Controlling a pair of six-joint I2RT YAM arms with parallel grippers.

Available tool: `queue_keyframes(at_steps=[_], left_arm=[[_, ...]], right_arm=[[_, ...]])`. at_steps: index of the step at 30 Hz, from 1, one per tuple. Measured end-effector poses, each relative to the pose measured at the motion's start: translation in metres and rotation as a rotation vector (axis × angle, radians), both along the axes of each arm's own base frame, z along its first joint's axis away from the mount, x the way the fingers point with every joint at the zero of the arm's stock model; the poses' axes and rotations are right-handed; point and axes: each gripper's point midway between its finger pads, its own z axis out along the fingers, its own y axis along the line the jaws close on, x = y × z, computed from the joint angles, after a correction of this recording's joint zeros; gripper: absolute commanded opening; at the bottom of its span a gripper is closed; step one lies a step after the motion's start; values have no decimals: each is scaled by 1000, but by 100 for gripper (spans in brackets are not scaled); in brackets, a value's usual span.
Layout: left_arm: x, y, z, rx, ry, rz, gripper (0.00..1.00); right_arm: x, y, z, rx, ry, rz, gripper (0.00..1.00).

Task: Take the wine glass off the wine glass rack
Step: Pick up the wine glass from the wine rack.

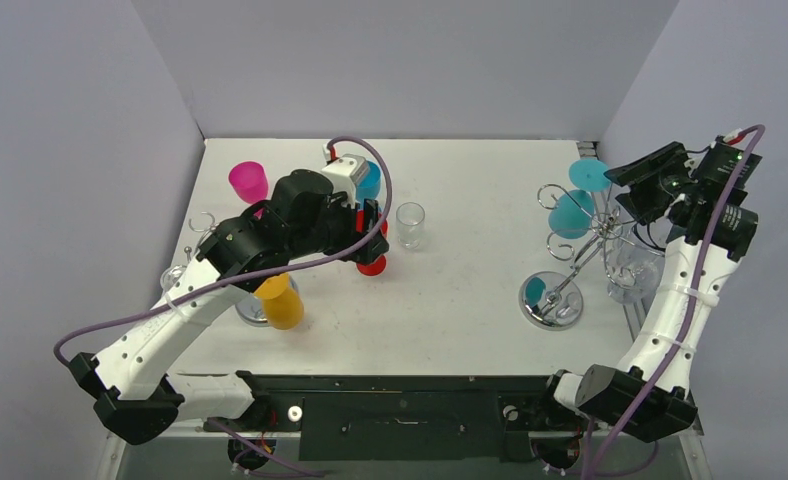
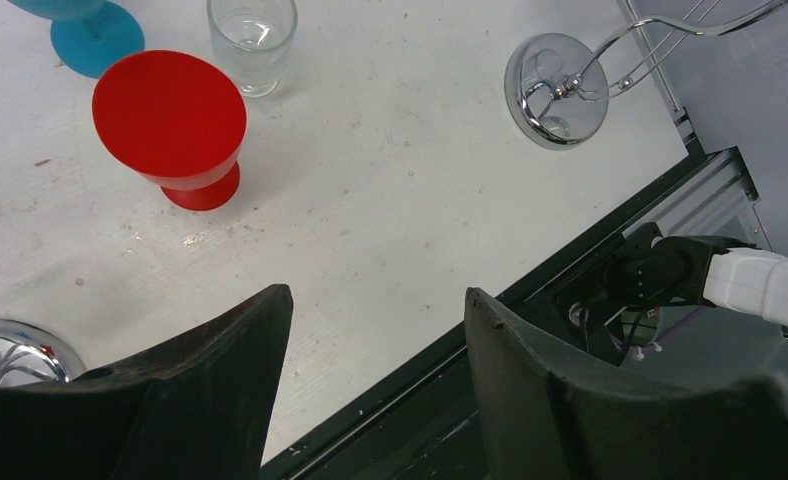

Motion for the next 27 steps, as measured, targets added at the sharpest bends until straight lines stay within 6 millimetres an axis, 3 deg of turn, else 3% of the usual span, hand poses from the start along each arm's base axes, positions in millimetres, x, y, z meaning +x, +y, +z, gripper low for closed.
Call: queue_keyframes(at_steps=[8, 27], left_arm=[[1, -2, 3, -13, -11, -2, 61], [1, -3, 2, -14, -9, -3, 61]], right_arm=[[10, -2, -2, 21, -4, 7, 45], [10, 5, 8, 24, -22, 32, 44]])
